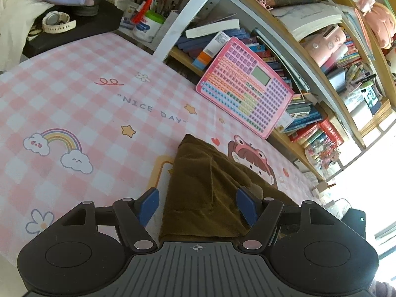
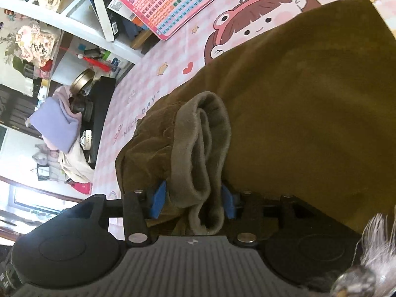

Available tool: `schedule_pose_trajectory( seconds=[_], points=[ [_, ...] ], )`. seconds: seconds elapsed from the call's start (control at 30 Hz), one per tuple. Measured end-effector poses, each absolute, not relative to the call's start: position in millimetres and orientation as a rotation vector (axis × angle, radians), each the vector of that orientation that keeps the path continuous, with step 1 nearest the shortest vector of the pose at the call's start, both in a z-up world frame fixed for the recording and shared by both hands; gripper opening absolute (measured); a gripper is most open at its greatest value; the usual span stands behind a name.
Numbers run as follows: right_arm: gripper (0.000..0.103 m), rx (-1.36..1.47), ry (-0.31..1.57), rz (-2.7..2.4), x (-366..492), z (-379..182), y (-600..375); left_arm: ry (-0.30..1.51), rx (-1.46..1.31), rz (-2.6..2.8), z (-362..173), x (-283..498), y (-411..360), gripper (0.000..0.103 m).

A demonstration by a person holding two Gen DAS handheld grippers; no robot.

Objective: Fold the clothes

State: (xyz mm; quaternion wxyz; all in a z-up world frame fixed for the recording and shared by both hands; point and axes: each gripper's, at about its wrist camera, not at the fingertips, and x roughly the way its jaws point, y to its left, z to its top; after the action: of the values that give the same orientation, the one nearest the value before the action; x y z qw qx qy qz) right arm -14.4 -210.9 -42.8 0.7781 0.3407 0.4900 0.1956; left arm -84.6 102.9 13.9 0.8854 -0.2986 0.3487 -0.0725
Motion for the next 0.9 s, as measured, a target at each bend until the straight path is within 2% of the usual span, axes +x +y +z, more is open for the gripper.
schedule_pose_trajectory(
  seconds=[0.03,0.1,0.2,0.3,0.43,0.7,0.9],
  points=[
    [0.029,0.742,1.054,0.426,-15.0,-42.7,-210.6,0.728,-0.624,-0.156,13.1,-82.2,103.9,0.07],
    [0.023,0.744,1.028,0.451,-11.7,-39.3,-206.8,0.732,-0.626,-0.172,12.4,-77.0,104.8,0.07],
    [0.021,0.794,0.959,0.494,-14.5,-34.4,-209.5,0.734,-0.618,-0.208,13.9,-68.7,103.5,0.07],
    [0.022,0.842,1.041,0.399,-14.1,-58.6,-217.9,0.737,-0.615,-0.238,13.9,-62.7,102.9,0.07],
    [0.038,0.877,1.046,0.356,-19.5,-60.5,-225.5,0.741,-0.613,-0.269,13.7,-55.7,104.5,0.07],
    [0.036,0.619,0.96,0.325,-43.9,-22.1,-209.3,0.741,-0.6,-0.363,14.7,-41.3,99.4,0.07],
    [0.033,0.687,0.985,0.232,-48.8,-40.9,-214.5,0.749,-0.598,-0.419,12.7,-36.8,100.5,0.07]
  ],
)
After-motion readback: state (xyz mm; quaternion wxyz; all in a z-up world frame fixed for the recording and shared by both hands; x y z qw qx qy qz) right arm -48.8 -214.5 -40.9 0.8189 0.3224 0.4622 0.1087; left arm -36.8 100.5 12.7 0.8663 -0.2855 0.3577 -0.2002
